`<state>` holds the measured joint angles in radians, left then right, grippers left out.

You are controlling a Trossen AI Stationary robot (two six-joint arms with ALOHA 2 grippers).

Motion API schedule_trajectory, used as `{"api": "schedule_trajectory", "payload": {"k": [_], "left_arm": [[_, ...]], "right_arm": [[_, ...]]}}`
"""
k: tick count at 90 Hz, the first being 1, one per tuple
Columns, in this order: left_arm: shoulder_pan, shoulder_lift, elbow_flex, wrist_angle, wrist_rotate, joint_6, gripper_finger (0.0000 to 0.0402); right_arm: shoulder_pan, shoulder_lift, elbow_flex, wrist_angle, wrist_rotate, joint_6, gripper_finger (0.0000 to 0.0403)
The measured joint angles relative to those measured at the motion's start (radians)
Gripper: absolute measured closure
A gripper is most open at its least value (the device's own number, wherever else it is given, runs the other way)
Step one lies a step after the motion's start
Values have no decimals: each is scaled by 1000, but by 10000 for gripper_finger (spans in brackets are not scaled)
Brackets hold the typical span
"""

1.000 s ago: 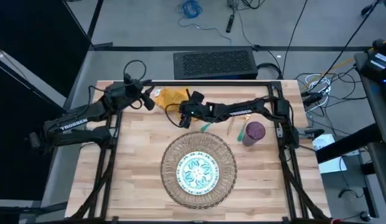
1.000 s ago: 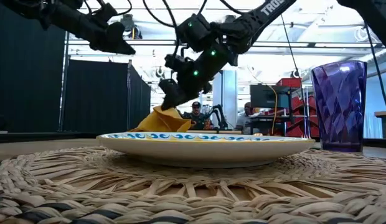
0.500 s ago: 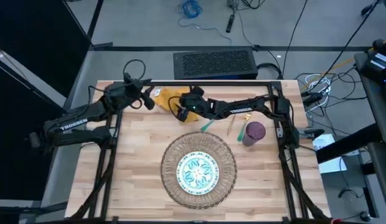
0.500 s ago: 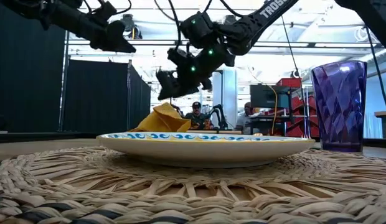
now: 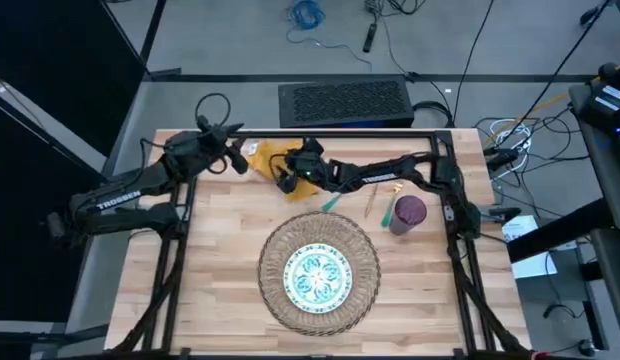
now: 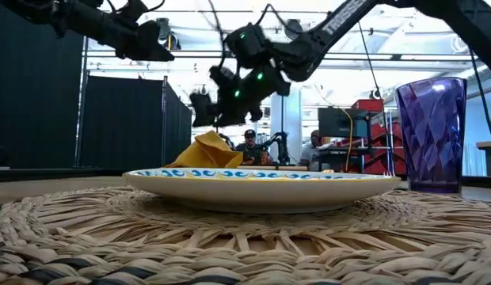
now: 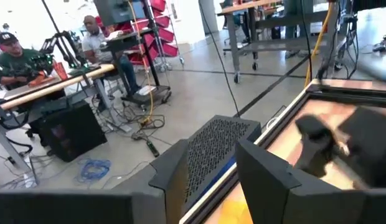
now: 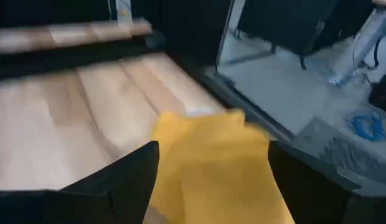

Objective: Set table place
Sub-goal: Fold the yellow table napkin

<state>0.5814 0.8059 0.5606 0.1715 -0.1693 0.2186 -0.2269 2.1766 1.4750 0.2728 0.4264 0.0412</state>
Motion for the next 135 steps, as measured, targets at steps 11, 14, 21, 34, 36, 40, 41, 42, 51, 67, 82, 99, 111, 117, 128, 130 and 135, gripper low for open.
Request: {"api": "schedule_trajectory", "payload": {"k": [11, 14, 21, 34, 36, 40, 41, 42, 51, 67, 82, 99, 111, 117, 128, 130, 135], "left_arm": [[0, 0, 0, 3, 15, 0, 281], [0, 0, 0, 4, 15, 0, 281], [0, 0, 0, 4, 16, 0, 281], [0, 0, 0, 2, 16, 5, 281], [0, 0, 0, 3, 16, 5, 281], [0, 0, 0, 2, 16, 6, 281], [0, 0, 0, 2, 16, 6, 281], [0, 0, 0, 2, 16, 6, 281], [0, 0, 0, 2, 16, 9, 281], [0, 0, 0, 0, 16, 25, 281], [0, 0, 0, -1, 16, 25, 281], [0, 0, 0, -1, 16, 25, 281], [0, 0, 0, 0, 16, 26, 281], [0, 0, 0, -1, 16, 26, 281], [0, 0, 0, 1, 16, 26, 281], [0, 0, 0, 1, 16, 25, 281], [0, 0, 0, 1, 16, 24, 281]], "right_arm": [[19, 63, 79, -36, 83, -58, 116], [23, 78, 102, -54, 111, -75, 116], [32, 107, 154, -130, 179, -82, 119], [30, 112, 196, -205, 279, -85, 143], [30, 108, 196, -216, 286, -86, 150], [27, 104, 195, -234, 300, -88, 165], [26, 103, 195, -236, 303, -87, 170], [25, 101, 195, -240, 306, -87, 174], [23, 84, 196, -303, 336, -57, 229], [23, 68, 194, -403, 324, -45, 378], [44, 57, 194, -406, 303, -52, 400], [95, -5, 194, -438, 305, -69, 403], [132, -83, 194, -475, 306, -80, 403], [141, -126, 194, -515, 305, -77, 403], [132, -168, 196, -631, 295, -57, 398], [127, -168, 196, -653, 279, -51, 394], [112, -161, 195, -717, 213, -37, 380]]}}
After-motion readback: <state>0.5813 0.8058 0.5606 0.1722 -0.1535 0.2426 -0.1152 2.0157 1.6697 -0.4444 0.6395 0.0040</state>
